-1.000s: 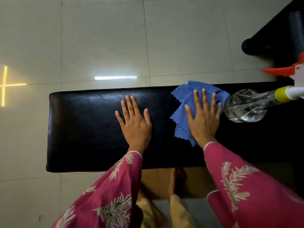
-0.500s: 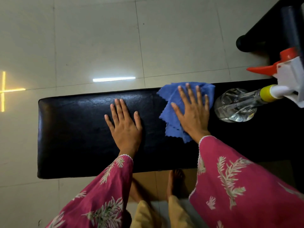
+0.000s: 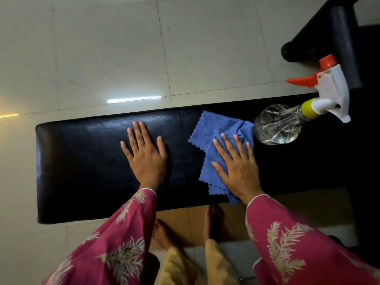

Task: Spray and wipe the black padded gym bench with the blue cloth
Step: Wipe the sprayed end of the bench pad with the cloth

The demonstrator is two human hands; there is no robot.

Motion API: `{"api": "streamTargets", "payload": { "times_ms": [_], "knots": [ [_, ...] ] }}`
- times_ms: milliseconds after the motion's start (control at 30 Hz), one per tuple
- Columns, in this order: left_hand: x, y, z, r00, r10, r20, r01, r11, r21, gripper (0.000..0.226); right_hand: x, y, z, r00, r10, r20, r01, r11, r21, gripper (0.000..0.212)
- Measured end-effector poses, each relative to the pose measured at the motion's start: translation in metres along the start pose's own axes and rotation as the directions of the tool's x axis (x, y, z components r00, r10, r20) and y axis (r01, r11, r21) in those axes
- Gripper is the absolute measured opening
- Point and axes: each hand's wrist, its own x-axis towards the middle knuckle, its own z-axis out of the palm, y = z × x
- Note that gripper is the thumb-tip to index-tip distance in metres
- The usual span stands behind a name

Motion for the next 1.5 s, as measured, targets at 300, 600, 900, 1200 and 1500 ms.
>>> {"api": "streamTargets", "payload": {
  "times_ms": [300,600,900,1200,1500],
  "knots": [
    [-0.001,-0.002,-0.001,1.0,0.011,0.002,-0.011,1.0,-0.003,0.068,-0.029,-0.006,-0.003,0.989,0.144,0.037,-0.144,0.99,-0.004,0.057],
    [0.0,-0.001,-0.001,1.0,0.01,-0.003,-0.01,1.0,-0.004,0.067,0.001,-0.033,-0.003,0.936,0.353,-0.008,-0.352,0.935,0.029,0.062],
    [0.002,-0.002,0.001,1.0,0.008,-0.015,-0.008,1.0,-0.004,0.07,0.024,-0.014,0.0,0.998,0.053,-0.017,-0.053,0.999,-0.009,0.06],
    [0.001,0.0,0.003,1.0,-0.012,-0.028,0.012,1.0,-0.008,0.067,0.047,-0.002,-0.012,0.989,-0.144,-0.025,0.145,0.985,0.089,0.058],
    [0.002,0.002,0.002,0.999,-0.016,-0.029,0.016,1.0,-0.011,0.067,0.034,-0.029,-0.006,0.998,0.001,0.057,-0.004,0.998,0.06,0.067]
  ]
}}
